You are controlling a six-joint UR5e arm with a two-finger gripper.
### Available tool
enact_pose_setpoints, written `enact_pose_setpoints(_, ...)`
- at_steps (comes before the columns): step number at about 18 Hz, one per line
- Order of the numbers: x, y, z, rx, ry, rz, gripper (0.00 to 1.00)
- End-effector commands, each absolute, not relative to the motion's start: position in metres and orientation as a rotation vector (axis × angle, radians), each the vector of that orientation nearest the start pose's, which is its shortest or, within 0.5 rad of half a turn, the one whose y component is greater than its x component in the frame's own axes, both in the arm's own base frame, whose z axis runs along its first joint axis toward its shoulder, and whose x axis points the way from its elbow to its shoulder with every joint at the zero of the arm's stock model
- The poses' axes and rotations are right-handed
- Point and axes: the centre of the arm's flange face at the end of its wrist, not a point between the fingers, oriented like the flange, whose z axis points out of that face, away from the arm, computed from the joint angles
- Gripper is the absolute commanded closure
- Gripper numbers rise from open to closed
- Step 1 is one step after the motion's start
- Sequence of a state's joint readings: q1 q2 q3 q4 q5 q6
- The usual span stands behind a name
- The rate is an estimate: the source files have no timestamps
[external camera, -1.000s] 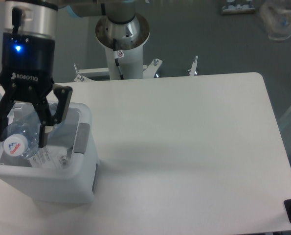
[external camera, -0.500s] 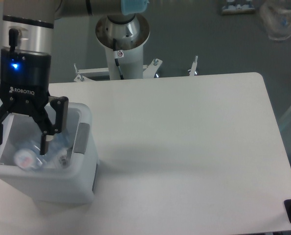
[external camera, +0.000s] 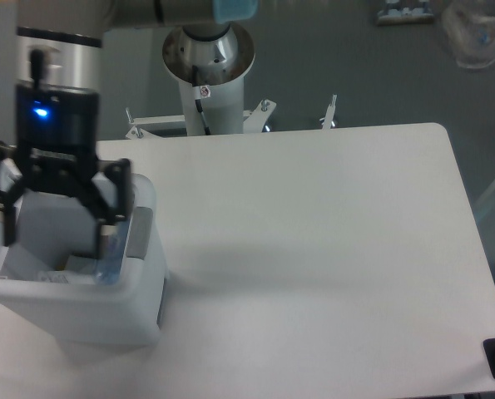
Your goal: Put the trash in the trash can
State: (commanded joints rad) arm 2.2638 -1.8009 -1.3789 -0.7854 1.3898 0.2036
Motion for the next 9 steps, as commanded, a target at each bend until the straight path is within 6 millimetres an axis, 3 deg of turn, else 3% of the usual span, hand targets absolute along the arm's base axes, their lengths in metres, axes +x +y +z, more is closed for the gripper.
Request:
enact_pose_setpoints(5,-0.373,0.527,0.519,-2.469,-0.377,0.399,0.00)
enact_pose_setpoints(9,-0.417,0.486,0.498,-2.567,-0.298,0.520,0.00)
